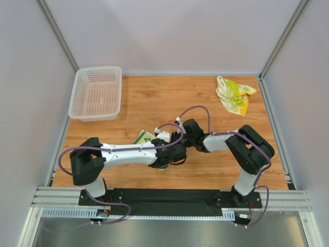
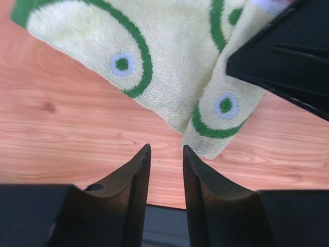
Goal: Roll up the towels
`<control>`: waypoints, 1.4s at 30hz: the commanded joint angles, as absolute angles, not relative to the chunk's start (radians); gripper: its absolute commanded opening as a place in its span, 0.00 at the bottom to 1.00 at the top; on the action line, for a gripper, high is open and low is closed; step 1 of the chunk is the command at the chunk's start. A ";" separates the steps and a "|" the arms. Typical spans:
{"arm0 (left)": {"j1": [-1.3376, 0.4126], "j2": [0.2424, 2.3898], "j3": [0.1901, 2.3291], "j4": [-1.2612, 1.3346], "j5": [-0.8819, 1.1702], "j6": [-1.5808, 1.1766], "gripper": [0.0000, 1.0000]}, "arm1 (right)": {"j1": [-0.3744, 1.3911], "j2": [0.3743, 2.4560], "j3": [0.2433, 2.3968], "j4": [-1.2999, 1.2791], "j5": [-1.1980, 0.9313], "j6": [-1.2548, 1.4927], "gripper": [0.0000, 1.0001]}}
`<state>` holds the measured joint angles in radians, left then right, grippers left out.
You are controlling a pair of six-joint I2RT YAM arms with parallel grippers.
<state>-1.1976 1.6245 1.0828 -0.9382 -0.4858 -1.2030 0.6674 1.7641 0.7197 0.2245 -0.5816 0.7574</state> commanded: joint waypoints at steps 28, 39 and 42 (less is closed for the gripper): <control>-1.269 1.753 0.853 -0.358 -0.465 -0.848 0.47 | 0.670 1.756 0.761 0.071 -0.515 0.669 0.21; -1.261 1.698 0.721 -0.279 -0.422 -0.864 0.05 | 0.644 1.680 0.791 -0.058 -0.505 0.609 0.36; -1.261 1.654 0.707 -0.268 -0.391 -0.865 0.04 | 0.603 1.680 0.805 -0.097 -0.491 0.583 0.39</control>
<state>-1.2678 1.6100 0.7811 -0.2405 -0.5728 -0.8303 0.6449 1.6966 0.7803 -0.0006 -0.5507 0.6456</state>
